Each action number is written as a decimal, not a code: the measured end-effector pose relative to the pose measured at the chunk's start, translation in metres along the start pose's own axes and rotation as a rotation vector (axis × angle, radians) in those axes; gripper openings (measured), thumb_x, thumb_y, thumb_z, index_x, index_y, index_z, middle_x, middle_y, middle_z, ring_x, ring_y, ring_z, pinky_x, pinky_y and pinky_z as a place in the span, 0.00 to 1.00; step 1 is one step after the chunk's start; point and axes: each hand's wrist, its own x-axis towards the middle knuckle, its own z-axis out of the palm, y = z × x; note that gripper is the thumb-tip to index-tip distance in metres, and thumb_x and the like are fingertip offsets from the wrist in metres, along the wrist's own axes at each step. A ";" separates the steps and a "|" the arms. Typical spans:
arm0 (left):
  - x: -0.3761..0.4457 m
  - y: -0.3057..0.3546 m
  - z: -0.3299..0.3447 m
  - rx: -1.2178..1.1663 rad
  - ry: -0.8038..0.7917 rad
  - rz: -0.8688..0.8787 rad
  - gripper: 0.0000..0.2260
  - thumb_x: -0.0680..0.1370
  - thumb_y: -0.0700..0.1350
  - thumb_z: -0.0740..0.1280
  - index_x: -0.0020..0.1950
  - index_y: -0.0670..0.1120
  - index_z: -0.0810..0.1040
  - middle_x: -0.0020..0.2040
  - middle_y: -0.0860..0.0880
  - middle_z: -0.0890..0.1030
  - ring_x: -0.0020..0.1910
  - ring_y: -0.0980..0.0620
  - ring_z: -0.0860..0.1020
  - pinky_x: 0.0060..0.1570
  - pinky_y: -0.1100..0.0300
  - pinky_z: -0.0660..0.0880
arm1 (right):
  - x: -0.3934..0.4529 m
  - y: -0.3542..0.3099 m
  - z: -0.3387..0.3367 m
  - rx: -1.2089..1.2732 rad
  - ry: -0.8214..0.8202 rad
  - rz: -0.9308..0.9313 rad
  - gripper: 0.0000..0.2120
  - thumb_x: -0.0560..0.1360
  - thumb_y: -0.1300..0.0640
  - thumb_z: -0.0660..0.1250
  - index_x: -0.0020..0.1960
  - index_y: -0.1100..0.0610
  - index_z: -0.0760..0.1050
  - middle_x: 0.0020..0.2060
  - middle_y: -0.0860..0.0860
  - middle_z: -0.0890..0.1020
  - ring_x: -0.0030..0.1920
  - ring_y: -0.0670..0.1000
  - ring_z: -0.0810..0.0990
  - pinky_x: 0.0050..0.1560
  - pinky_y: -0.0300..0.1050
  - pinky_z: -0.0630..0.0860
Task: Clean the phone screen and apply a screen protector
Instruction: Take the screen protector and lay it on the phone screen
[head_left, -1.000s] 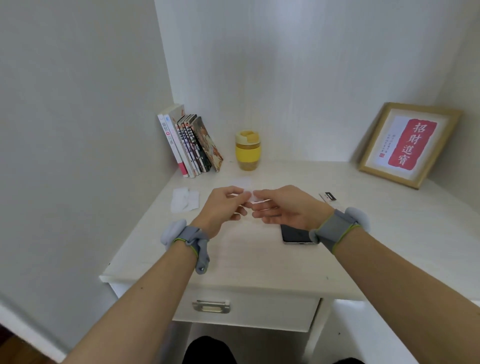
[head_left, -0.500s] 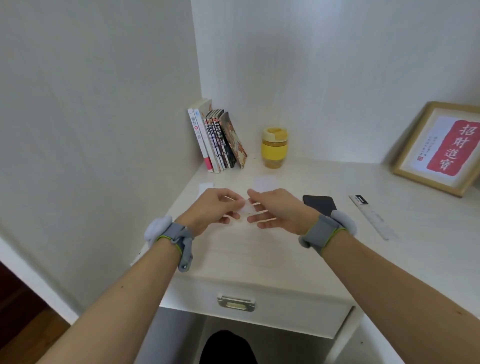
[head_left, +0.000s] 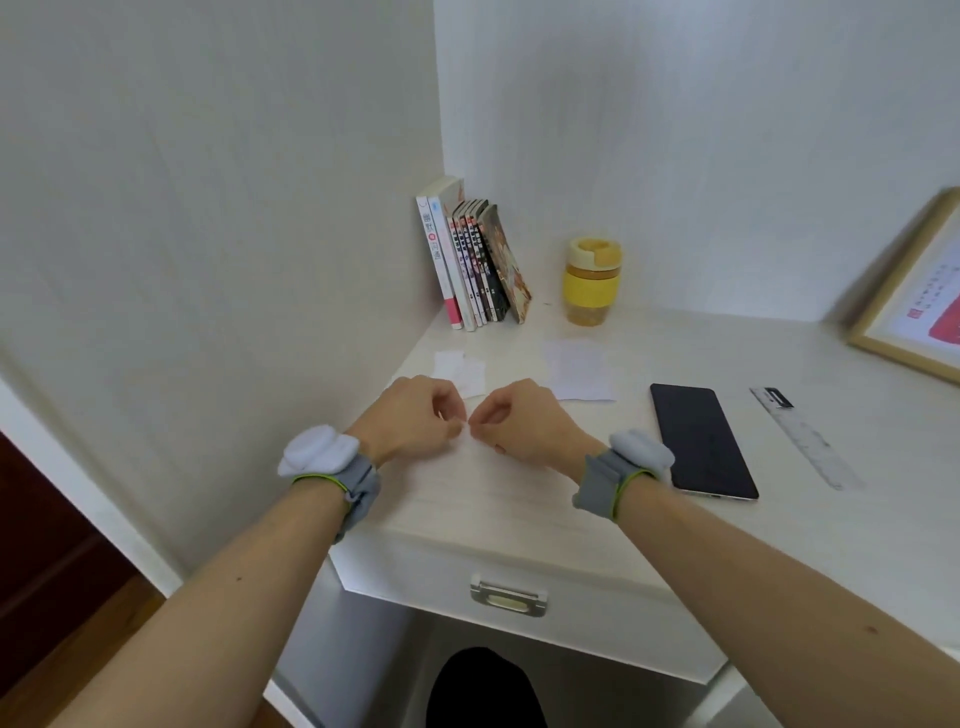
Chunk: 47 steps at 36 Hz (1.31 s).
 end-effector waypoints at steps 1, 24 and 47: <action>-0.001 -0.002 0.000 0.009 0.034 0.013 0.05 0.71 0.44 0.66 0.42 0.53 0.80 0.37 0.59 0.79 0.39 0.57 0.77 0.42 0.64 0.71 | 0.003 -0.001 0.004 -0.036 0.013 -0.030 0.02 0.73 0.58 0.72 0.43 0.53 0.83 0.34 0.47 0.83 0.32 0.44 0.77 0.38 0.35 0.74; 0.002 -0.004 0.009 -0.032 0.154 0.027 0.11 0.72 0.39 0.61 0.40 0.50 0.82 0.39 0.51 0.82 0.36 0.54 0.75 0.42 0.61 0.72 | 0.005 0.009 -0.003 -0.136 0.063 -0.062 0.15 0.74 0.66 0.60 0.49 0.55 0.84 0.38 0.44 0.78 0.37 0.45 0.75 0.37 0.31 0.70; 0.076 -0.007 0.041 0.347 0.387 -0.298 0.09 0.79 0.42 0.58 0.52 0.39 0.76 0.52 0.40 0.78 0.53 0.39 0.76 0.42 0.53 0.67 | 0.067 0.005 0.005 -0.072 0.116 0.212 0.12 0.74 0.56 0.63 0.48 0.64 0.79 0.45 0.60 0.83 0.46 0.60 0.82 0.47 0.49 0.80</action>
